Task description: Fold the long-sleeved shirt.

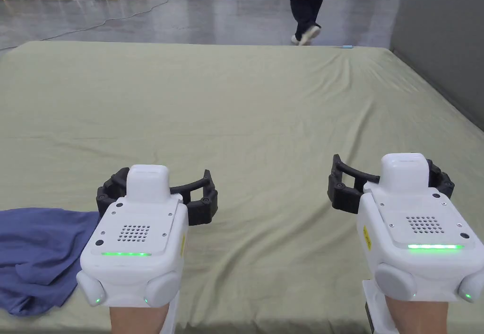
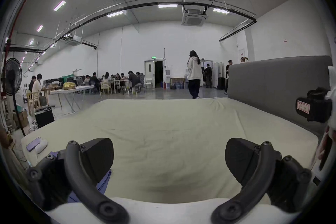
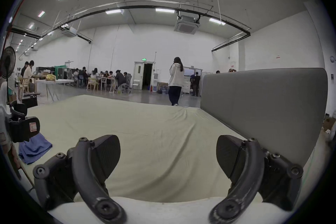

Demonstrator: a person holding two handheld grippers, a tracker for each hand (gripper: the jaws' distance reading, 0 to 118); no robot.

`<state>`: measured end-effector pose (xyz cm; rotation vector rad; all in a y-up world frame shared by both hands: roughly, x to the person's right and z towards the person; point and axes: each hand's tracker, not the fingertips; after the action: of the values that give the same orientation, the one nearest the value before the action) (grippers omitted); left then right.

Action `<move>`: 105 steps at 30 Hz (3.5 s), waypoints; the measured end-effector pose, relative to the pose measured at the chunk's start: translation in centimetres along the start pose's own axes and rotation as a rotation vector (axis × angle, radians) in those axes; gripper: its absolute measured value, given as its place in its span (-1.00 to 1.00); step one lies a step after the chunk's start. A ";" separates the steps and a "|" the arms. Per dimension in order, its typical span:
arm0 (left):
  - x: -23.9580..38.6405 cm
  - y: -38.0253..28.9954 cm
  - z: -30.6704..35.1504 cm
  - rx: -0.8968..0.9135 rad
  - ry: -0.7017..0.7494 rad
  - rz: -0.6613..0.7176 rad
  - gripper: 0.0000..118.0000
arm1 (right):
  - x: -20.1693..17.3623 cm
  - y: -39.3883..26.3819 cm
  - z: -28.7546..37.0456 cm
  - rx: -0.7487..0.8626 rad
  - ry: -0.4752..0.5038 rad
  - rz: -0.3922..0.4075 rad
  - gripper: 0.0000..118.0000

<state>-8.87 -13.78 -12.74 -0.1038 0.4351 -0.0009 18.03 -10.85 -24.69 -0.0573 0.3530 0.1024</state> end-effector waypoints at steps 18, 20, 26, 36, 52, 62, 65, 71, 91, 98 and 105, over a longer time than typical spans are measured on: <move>0.6 0.8 0.8 0.034 -0.001 -0.024 0.99 | 0.2 0.4 0.3 -0.002 0.025 -0.032 0.82; 0.6 0.9 0.9 0.036 0.007 -0.025 0.99 | 0.1 0.5 0.3 -0.001 0.018 -0.023 0.81; 0.8 1.1 1.2 0.048 -0.006 -0.046 0.99 | 0.2 0.4 0.3 -0.006 0.023 -0.017 0.82; 1.1 1.1 1.0 0.037 -0.016 -0.049 0.99 | 0.5 0.4 0.2 0.029 0.010 0.005 0.81; 0.9 0.9 1.5 0.031 -0.012 -0.014 0.99 | 1.1 0.4 0.8 0.011 -0.009 -0.025 0.81; 0.7 0.8 1.6 0.030 -0.007 -0.009 0.99 | 0.6 0.4 0.8 0.015 0.001 -0.010 0.81; 0.7 0.9 1.6 0.031 -0.009 -0.014 0.99 | 0.5 0.3 0.8 0.014 -0.002 -0.003 0.81; 0.7 0.9 1.7 0.040 -0.012 -0.006 0.99 | 0.6 0.2 0.6 0.012 -0.004 -0.009 0.81; 1.1 0.9 1.9 0.068 -0.076 -0.029 0.99 | 0.6 0.4 0.7 0.005 -0.006 -0.014 0.81; 3.1 2.5 1.4 0.043 0.092 -0.112 0.99 | 0.6 0.4 0.6 -0.001 -0.001 -0.019 0.81; 2.3 3.7 2.5 0.019 -0.141 0.110 0.99 | 0.8 0.5 0.5 -0.004 0.000 -0.027 0.81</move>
<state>-5.83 -9.96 -11.86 -0.0609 0.2994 0.1096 18.94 -10.22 -24.49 -0.0656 0.3521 0.0761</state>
